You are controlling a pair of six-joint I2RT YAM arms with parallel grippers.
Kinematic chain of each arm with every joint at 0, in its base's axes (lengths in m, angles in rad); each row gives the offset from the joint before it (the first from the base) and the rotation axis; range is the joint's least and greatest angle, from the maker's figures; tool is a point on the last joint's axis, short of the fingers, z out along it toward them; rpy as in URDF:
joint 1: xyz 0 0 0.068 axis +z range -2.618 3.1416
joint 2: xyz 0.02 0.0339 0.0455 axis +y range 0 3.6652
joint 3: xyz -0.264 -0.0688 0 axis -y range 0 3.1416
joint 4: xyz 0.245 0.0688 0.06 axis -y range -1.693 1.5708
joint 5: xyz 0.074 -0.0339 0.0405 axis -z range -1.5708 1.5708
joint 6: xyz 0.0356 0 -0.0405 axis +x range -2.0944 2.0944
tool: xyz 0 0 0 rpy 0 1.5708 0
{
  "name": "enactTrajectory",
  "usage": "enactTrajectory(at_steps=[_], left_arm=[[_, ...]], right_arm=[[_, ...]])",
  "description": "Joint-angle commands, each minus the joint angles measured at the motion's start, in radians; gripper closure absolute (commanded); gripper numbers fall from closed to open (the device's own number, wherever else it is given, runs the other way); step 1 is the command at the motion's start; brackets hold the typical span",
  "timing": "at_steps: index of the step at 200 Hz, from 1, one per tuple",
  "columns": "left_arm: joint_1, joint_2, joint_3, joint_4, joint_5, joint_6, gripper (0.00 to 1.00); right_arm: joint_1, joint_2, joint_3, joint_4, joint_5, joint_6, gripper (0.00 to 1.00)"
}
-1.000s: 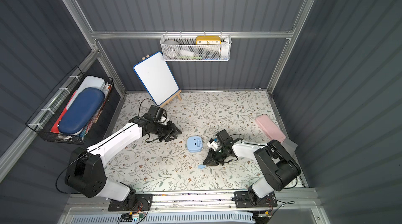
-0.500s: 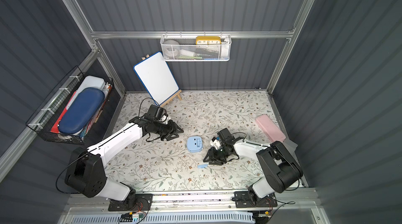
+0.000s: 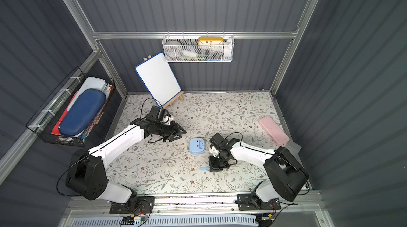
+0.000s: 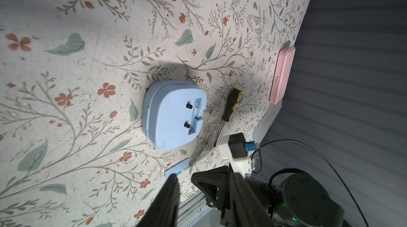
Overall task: Remove the battery from the alarm
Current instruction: Pick up the cover from the center of the board.
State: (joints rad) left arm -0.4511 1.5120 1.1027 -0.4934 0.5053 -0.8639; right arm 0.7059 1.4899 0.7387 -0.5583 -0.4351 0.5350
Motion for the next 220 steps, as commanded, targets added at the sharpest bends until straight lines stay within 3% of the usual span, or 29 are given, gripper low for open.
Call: enactTrajectory(at_steps=[1,95,168,209,220], left_arm=[[0.007,-0.003,-0.001,-0.003,0.012,0.029,0.58],[0.033,-0.033,-0.023,-0.020,-0.001,0.037,0.58],[0.042,-0.035,-0.035,-0.015,0.003,0.046,0.58],[0.049,-0.046,-0.041,-0.016,-0.001,0.049,0.58],[0.049,-0.047,-0.041,-0.015,-0.005,0.049,0.58]], right_arm=[[0.017,0.038,0.026,-0.021,0.046,0.029,1.00],[0.011,0.150,0.120,-0.006,0.162,0.034,1.00],[0.015,0.228,0.246,0.015,0.105,-0.001,1.00],[0.021,0.165,0.240,-0.048,0.177,-0.008,1.00],[0.036,0.121,0.220,-0.062,0.248,0.011,0.98]])
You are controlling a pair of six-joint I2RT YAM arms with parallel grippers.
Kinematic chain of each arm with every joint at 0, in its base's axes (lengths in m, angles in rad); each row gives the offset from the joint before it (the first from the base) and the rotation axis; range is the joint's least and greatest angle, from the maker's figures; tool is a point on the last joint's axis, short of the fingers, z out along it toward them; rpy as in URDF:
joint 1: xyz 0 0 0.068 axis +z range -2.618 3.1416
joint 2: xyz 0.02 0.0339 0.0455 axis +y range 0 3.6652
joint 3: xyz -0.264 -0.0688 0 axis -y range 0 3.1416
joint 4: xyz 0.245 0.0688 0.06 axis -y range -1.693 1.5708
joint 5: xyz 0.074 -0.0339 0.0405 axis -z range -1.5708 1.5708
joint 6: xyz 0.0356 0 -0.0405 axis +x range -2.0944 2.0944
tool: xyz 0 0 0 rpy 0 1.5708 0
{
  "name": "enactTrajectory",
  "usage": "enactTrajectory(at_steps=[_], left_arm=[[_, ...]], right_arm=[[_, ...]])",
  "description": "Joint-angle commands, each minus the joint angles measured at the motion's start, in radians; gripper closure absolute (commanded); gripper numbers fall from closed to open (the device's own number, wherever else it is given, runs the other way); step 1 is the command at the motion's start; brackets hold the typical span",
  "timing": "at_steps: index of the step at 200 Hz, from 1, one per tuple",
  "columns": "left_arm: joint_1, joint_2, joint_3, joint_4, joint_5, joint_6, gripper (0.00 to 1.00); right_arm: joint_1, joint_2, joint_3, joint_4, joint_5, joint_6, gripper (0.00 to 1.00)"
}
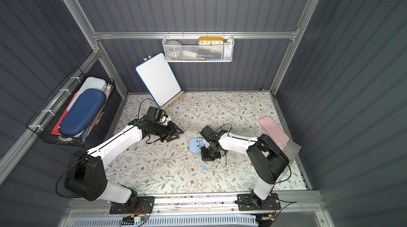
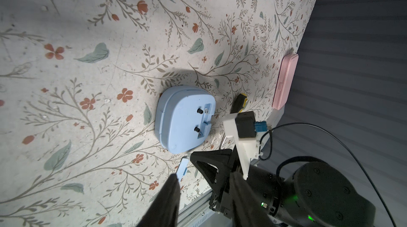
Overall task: Remove the battery from the alarm
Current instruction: Pick up the cover from the center of the board.
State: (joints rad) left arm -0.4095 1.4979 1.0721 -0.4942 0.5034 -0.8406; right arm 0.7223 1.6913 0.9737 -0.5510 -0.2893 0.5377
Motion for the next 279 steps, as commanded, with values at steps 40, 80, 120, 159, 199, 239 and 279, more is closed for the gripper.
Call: enactTrajectory(at_steps=[40,80,120,159,199,239,279], left_arm=[[0.008,-0.030,-0.014,-0.001,-0.004,0.028,0.58],[0.008,-0.030,-0.019,0.000,0.004,0.034,0.58],[0.009,-0.028,-0.007,-0.007,-0.003,0.042,0.58],[0.009,-0.025,-0.006,-0.014,-0.005,0.049,0.58],[0.011,-0.024,-0.011,-0.014,-0.003,0.049,0.58],[0.011,-0.031,-0.011,-0.017,-0.008,0.046,0.58],[0.010,-0.029,-0.017,-0.014,-0.001,0.044,0.58]], right_arm=[[0.115,-0.127,-0.019,-0.137,0.162,0.104,0.71],[0.160,-0.090,-0.023,-0.098,0.168,0.224,0.70],[0.169,-0.050,0.002,-0.094,0.158,0.241,0.74],[0.170,-0.039,-0.012,-0.067,0.151,0.262,0.74],[0.169,-0.032,-0.027,-0.034,0.139,0.273,0.74],[0.169,-0.035,-0.040,-0.041,0.137,0.286,0.76],[0.172,-0.044,-0.074,-0.007,0.119,0.315,0.78]])
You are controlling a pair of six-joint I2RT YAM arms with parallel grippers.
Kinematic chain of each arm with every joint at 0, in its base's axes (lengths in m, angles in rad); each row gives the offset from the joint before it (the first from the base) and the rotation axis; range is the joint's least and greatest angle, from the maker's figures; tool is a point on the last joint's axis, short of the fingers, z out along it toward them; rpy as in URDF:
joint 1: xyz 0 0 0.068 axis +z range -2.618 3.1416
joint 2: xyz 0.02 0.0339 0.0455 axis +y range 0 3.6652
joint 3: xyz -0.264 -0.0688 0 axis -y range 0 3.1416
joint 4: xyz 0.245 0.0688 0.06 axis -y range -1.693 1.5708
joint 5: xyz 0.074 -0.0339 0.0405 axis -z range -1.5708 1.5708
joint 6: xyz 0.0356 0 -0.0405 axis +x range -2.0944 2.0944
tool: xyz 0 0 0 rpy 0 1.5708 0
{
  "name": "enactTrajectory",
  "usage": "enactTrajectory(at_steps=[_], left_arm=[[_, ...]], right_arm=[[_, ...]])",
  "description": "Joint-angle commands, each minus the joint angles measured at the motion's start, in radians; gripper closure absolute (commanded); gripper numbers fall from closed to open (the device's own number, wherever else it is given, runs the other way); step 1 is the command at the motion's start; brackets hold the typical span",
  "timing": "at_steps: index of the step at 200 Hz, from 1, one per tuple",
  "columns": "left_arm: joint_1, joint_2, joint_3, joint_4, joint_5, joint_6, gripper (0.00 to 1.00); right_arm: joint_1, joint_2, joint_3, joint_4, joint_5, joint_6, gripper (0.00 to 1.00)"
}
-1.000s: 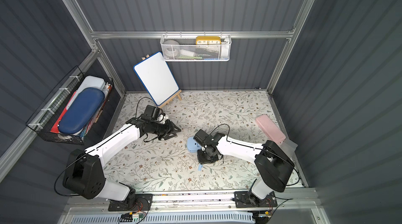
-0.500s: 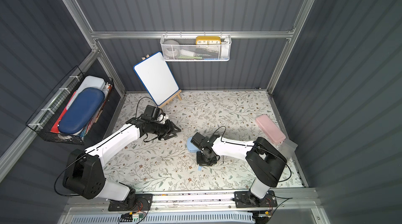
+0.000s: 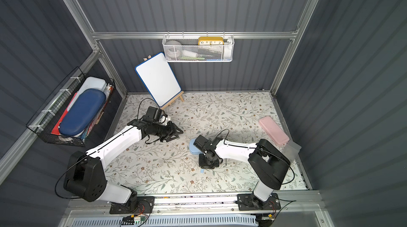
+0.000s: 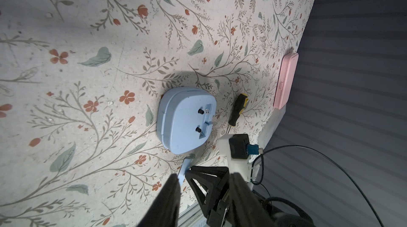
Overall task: Remove the battery from the alarm
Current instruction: Pick up the cover from the center of the board.
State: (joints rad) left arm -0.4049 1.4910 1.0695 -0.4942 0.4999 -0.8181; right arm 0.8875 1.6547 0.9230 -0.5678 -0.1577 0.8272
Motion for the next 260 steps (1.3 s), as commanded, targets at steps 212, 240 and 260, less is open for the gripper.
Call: enactTrajectory(at_steps=[212,240,260], left_arm=[[0.008,0.005,-0.027,0.023,0.004,0.041,0.59],[0.008,-0.012,-0.029,0.056,0.008,0.079,0.59],[0.008,-0.049,-0.030,0.074,-0.038,0.086,0.59]], right_arm=[[0.004,-0.060,0.037,-0.078,0.091,-0.039,0.94],[-0.001,-0.082,0.049,-0.085,0.109,-0.050,0.95],[-0.002,-0.090,0.063,-0.097,0.127,-0.066,0.96]])
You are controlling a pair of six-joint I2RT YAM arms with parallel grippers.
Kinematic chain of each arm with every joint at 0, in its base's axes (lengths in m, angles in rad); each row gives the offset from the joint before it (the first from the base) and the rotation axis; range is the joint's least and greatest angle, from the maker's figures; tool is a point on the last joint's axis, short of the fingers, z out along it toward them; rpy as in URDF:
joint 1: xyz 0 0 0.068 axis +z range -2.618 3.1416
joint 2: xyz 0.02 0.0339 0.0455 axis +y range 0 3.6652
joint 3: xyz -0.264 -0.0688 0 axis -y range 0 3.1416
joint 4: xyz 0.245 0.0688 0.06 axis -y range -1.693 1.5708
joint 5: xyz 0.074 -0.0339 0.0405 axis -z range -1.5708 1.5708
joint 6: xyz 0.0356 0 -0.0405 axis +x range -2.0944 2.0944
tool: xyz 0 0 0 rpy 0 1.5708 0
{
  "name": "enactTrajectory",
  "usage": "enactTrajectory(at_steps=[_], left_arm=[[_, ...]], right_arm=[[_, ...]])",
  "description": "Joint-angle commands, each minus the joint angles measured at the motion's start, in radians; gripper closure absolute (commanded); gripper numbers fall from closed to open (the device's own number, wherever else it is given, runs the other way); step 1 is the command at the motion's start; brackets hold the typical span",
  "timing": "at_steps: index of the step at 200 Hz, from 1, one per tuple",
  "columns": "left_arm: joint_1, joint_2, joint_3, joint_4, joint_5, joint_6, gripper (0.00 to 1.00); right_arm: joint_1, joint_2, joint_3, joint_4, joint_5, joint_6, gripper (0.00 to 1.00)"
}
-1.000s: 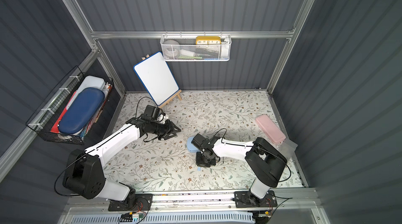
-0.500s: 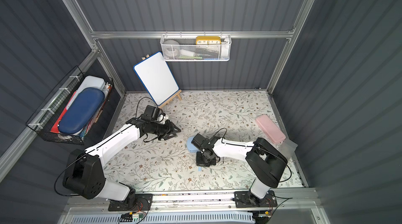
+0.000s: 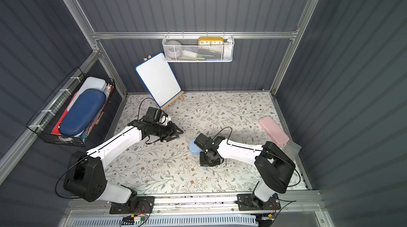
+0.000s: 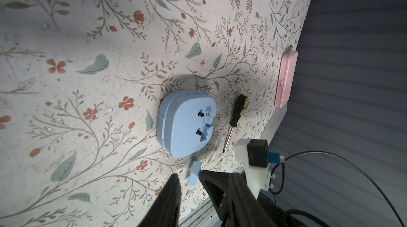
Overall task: Remove the battery from the alarm
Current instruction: Pick up the cover from the center of the board, then install the cover on the alarm.
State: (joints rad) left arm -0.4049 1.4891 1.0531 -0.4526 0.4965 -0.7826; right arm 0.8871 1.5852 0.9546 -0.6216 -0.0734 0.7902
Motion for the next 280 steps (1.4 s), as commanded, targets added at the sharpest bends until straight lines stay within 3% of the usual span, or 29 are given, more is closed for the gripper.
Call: enactTrajectory(at_steps=[1,26,141,212,280], left_arm=[[0.008,-0.049,-0.013,0.032,-0.038,0.052,0.59],[0.008,-0.073,0.005,0.014,-0.128,0.041,0.59],[0.008,-0.014,-0.018,0.061,-0.238,0.118,0.65],[-0.006,0.095,-0.104,0.165,-0.194,0.140,0.70],[-0.063,0.254,-0.067,0.221,-0.164,0.165,0.73]], right_arm=[[-0.003,-0.021,0.032,-0.044,0.043,-0.030,0.96],[-0.009,-0.031,0.042,-0.048,0.047,-0.045,0.97],[-0.123,-0.047,0.122,-0.093,0.034,-0.182,1.00],[-0.222,0.093,0.255,-0.078,-0.050,-0.294,1.00],[-0.317,0.144,0.316,-0.067,-0.218,-0.369,1.00]])
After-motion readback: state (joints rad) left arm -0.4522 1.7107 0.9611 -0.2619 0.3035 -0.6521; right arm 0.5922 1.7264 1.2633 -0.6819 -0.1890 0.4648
